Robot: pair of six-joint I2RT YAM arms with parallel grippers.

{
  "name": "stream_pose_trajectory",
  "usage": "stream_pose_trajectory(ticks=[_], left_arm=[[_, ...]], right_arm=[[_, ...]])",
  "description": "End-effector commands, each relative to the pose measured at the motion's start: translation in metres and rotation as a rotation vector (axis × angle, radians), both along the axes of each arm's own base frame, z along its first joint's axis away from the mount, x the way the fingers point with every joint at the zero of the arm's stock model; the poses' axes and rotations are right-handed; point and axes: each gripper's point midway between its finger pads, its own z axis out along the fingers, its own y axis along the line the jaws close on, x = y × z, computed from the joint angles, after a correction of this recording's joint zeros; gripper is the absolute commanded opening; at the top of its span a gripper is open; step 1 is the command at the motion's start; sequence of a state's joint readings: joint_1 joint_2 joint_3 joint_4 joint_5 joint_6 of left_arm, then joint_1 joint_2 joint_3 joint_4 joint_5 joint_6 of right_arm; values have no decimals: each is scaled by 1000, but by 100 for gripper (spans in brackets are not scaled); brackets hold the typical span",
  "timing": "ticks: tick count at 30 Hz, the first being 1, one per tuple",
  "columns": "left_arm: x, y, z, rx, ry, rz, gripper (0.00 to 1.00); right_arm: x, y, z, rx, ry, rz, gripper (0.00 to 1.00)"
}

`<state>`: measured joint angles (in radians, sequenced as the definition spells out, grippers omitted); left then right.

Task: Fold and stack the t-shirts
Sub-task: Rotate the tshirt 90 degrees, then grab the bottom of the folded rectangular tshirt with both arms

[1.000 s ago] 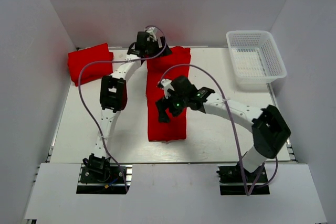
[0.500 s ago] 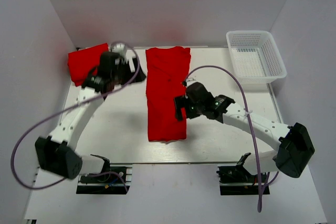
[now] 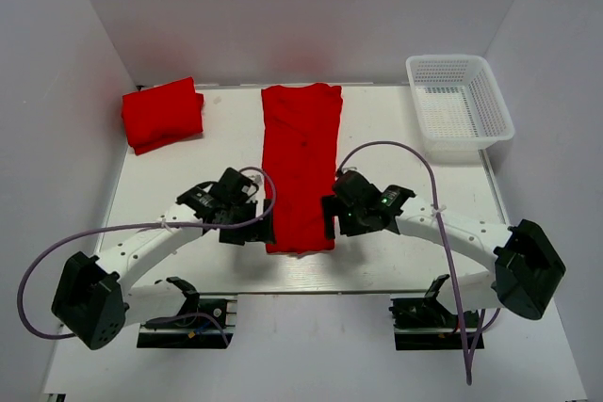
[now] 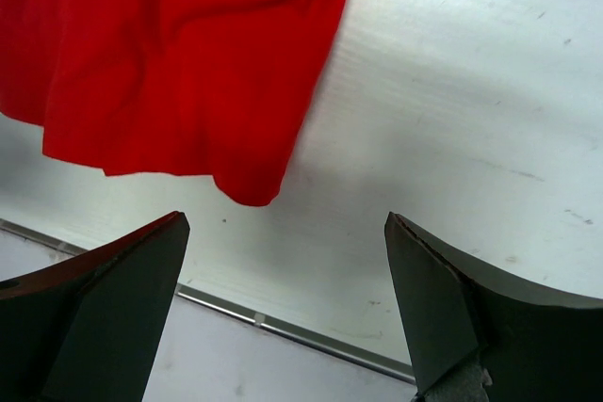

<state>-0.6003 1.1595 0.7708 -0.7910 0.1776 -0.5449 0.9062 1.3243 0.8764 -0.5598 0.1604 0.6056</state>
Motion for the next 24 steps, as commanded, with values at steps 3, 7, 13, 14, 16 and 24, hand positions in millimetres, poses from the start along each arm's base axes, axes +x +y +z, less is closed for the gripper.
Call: stream_pose_trajectory(ticks=[3,7,13,14,16,24], left_arm=[[-19,-17,-16,12,26,-70,100],[-6,-28,-21,41,-17,-100,100],[-1,-28,-42,87,-15,-108,95],[0,-25,-45,106,-21,-113,95],[5,-26,-48,107,-42,-123,94],[9,-27,-76,154,-28,-192,62]], right_arm=[[-16,4,-14,-11,73,-2,90],[-20,10,-19,-25,106,32,90],[-19,11,-29,-57,129,56,90],[-20,12,-31,-58,144,61,90],[-20,16,-33,-55,150,79,90],[-9,23,-44,-85,132,121,72]])
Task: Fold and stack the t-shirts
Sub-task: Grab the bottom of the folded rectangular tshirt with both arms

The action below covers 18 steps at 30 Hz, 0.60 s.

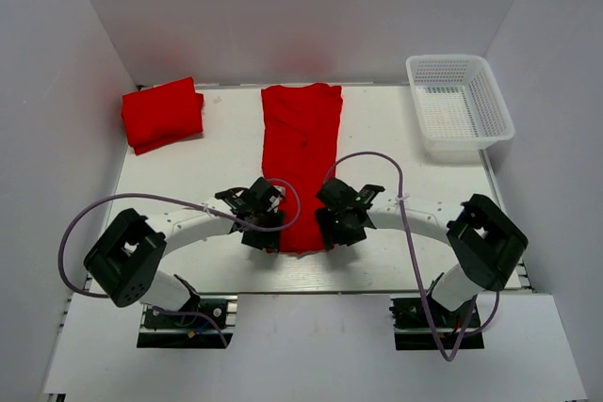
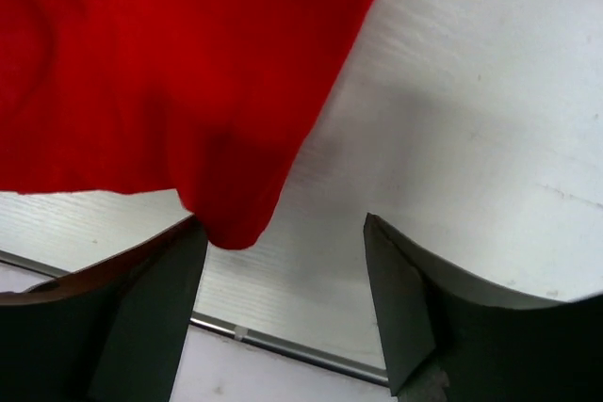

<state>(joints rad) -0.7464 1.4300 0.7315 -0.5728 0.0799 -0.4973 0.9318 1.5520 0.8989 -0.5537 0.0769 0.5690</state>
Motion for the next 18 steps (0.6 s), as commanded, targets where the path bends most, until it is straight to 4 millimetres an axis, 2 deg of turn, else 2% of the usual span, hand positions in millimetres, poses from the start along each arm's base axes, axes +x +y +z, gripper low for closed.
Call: stream_pose_trajectory(ticks=[1,2,5,6,7,9,10,13,16,18], left_arm=[[6,-1,-14,23,-20,-50,57],[8,-3,-14,22,-21,-50,45],[8,-3,-14,22,-21,-50,30],[8,-3,-14,22,-21,-50,21],[9,-4,-11,14,-30,-50,15],[6,-4,-11,8,-25,-53,0],[5,-3,-8,5,-28,-53,0],[3,-1,4,-12,-41,-44,0],[-2,5,24,-38,-69,-1,0],[-11,14,25,-27,-59,22,0]], right_arm=[[12,18,8,45,-34,36,65],[11,19,7,52,-22,43,58],[9,27,7,79,-18,93,24],[10,29,9,91,-24,104,5],[5,33,11,117,-4,124,0],[4,39,15,156,-14,157,0],[-2,41,18,183,4,185,0],[-15,33,20,188,40,153,0],[-33,18,19,196,87,106,0],[-43,5,16,204,100,71,0]])
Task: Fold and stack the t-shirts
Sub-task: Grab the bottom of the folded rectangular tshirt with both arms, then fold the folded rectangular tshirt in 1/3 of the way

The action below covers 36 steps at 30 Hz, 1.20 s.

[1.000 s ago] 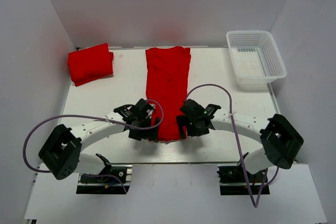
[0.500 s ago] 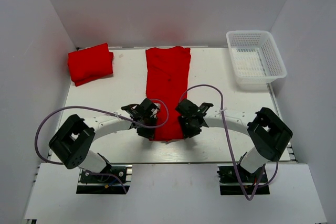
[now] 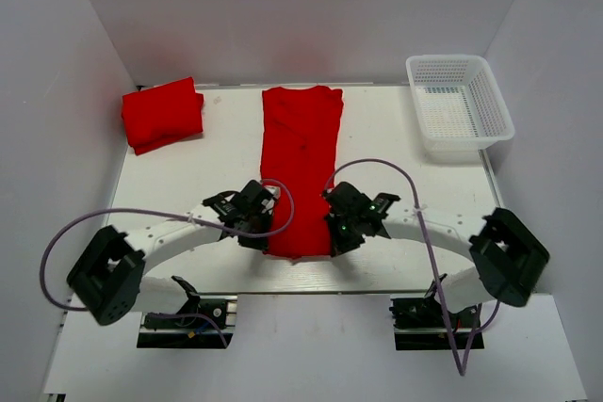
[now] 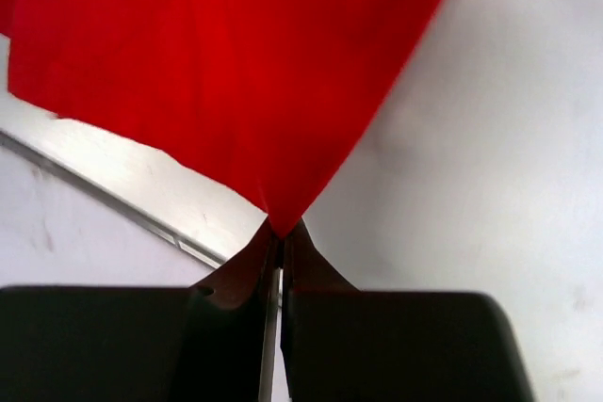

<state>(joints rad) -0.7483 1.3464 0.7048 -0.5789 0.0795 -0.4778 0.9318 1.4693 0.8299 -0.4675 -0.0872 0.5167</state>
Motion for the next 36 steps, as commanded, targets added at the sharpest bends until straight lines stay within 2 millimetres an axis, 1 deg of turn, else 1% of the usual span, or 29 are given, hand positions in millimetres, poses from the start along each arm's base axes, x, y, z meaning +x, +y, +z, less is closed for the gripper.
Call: stream_pose_trajectory(ticks=[1,2,3,7,9,10,12,13,14,15,16,17,18,19,21,22,23,24,25,26,27,28,29,30,31,32,33,35,36], left_arm=[[-10,13,14,-5,-23,43,0],[-15,18,10,12,-5,42,0],[-18,17,12,0,8,50,0],[-31,13,11,-29,69,34,0],[-31,13,15,-34,69,42,0],[-28,9,24,-48,54,42,0],[-21,6,32,-55,30,46,0],[-15,3,41,-60,9,51,0],[-9,2,46,-64,-11,55,0],[-7,-1,47,-64,-12,56,0],[-1,-3,53,-60,-28,62,0],[6,-1,50,-40,-27,80,0],[10,-2,50,-40,-20,104,0],[20,-1,54,-13,-48,121,0],[31,1,52,38,-56,150,0],[41,-4,60,32,-80,157,0],[50,-6,63,30,-103,163,0],[57,-6,65,33,-112,176,0],[69,-9,71,41,-139,189,0],[83,-5,78,47,-171,225,0],[87,-4,75,54,-172,226,0],[98,-1,77,70,-189,250,0],[105,-1,77,70,-200,249,0],[120,1,82,58,-215,281,0],[127,5,81,72,-221,291,0],[134,7,76,88,-210,295,0],[149,7,84,83,-245,319,0],[169,9,89,66,-284,336,0],[179,8,95,57,-310,332,0]], right_arm=[[-24,-15,3,35,59,-44,0],[-25,-20,0,19,58,-68,0],[-27,-24,0,14,53,-72,0],[-30,-23,0,18,73,-68,0],[-31,-23,1,13,75,-60,0],[-28,-20,5,21,68,-57,0],[-27,-20,9,15,58,-37,0],[-17,-13,20,33,28,-40,0],[-16,-15,19,5,31,-44,0],[-6,-20,18,-37,-8,-51,0],[3,-14,32,-37,-32,-54,0],[5,-17,28,-79,-23,-63,0],[17,-18,32,-100,-59,-86,0],[22,-18,33,-104,-64,-91,0],[37,-12,36,-89,-75,-100,0],[43,-8,38,-73,-80,-98,0],[59,-2,45,-60,-98,-111,0],[66,-1,47,-62,-106,-117,0],[74,-3,48,-81,-131,-110,0],[92,-1,56,-81,-152,-130,0],[99,0,59,-78,-163,-141,0],[108,-3,57,-89,-170,-138,0],[122,0,64,-74,-191,-155,0],[130,-2,65,-74,-193,-163,0],[137,2,67,-71,-198,-148,0],[140,2,60,-91,-179,-145,0],[155,2,71,-71,-198,-162,0],[164,8,64,-59,-182,-153,0],[177,12,73,-33,-208,-167,0]])
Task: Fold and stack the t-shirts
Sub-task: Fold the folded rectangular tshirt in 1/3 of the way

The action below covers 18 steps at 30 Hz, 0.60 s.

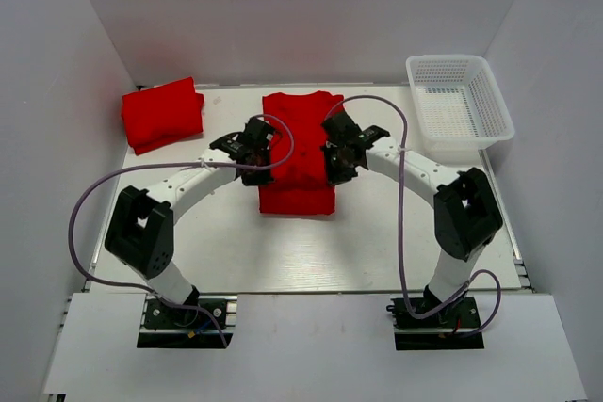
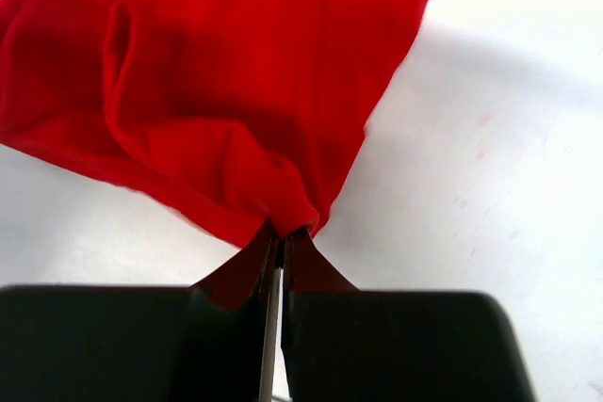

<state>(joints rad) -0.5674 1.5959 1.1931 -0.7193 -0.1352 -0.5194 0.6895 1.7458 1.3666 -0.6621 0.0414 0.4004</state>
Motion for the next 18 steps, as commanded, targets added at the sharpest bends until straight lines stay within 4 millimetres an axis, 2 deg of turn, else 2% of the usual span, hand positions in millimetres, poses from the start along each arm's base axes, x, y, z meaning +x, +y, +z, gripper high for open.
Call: stream_pose_trajectory(ticks=[1,4,5,6,7,11,16,18], left_arm=[[47,6,22,-3,-127,38,0],[69,1,27,-11,-155,-1,0],[76,2,18,-4,-141,-6,0],[81,-3,21,-19,-151,-12,0],[84,2,16,-9,-143,-7,0],[103,-1,25,-41,-225,-41,0],[118,-11,23,-66,-270,-107,0],[124,-8,16,-50,-267,-116,0]], right_arm=[[25,5,11,21,-33,22,0],[47,9,18,29,-50,15,0],[51,8,13,22,-45,18,0],[54,8,16,19,-45,19,0],[63,6,15,21,-46,7,0],[73,8,11,50,-36,4,0],[87,0,9,45,-39,-32,0],[91,-6,4,39,-29,-46,0]])
